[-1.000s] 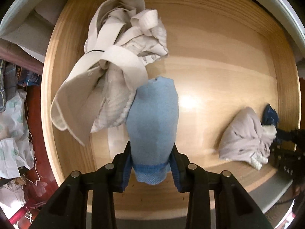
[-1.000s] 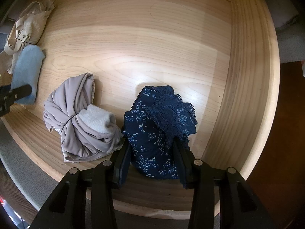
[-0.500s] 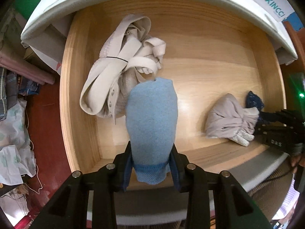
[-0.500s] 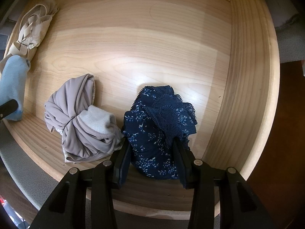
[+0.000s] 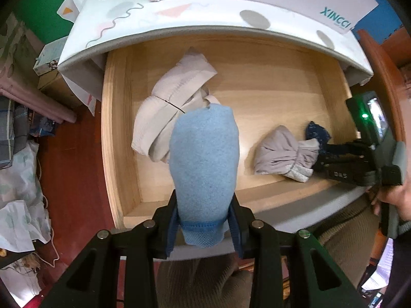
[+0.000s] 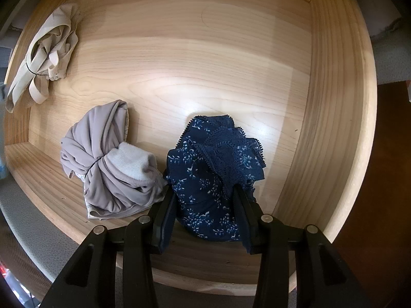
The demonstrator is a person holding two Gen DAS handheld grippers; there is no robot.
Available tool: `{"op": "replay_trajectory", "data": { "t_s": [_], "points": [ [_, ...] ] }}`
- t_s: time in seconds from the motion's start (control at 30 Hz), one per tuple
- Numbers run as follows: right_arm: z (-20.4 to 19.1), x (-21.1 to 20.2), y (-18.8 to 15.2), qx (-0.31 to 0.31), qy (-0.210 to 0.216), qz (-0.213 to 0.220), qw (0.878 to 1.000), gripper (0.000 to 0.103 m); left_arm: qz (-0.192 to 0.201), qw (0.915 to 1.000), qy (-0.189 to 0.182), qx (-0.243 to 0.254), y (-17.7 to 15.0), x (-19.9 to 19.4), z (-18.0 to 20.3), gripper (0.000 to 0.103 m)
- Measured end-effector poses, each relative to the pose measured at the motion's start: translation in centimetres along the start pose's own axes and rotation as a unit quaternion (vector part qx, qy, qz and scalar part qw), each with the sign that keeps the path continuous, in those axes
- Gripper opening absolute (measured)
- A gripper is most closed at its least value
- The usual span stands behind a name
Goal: Take underwear out of drawer
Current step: 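Lift the light-blue sock with the left tool and release it into the white box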
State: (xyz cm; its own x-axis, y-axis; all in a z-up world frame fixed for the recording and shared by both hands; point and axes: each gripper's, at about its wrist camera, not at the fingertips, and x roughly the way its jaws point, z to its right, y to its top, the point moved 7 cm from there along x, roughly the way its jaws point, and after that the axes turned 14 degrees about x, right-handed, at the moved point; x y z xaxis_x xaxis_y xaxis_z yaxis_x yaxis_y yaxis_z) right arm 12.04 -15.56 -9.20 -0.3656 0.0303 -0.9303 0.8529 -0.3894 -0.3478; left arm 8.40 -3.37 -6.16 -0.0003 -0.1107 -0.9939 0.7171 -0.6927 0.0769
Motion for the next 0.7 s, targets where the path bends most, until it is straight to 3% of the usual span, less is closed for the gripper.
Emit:
{"op": "replay_trajectory", "data": {
  "t_s": [0.27,0.7],
  "points": [
    [0.1,0.0,-0.1,-0.001,0.000,0.000,1.000,0.040,0.029,0.9995,0.014,0.003,0.1,-3.3,-0.3,0.034],
    [0.1,0.0,0.0,-0.001,0.000,0.000,1.000,0.040,0.094,0.9940,0.052,0.019,3.2,-10.8,-1.0,0.034]
  ]
}}
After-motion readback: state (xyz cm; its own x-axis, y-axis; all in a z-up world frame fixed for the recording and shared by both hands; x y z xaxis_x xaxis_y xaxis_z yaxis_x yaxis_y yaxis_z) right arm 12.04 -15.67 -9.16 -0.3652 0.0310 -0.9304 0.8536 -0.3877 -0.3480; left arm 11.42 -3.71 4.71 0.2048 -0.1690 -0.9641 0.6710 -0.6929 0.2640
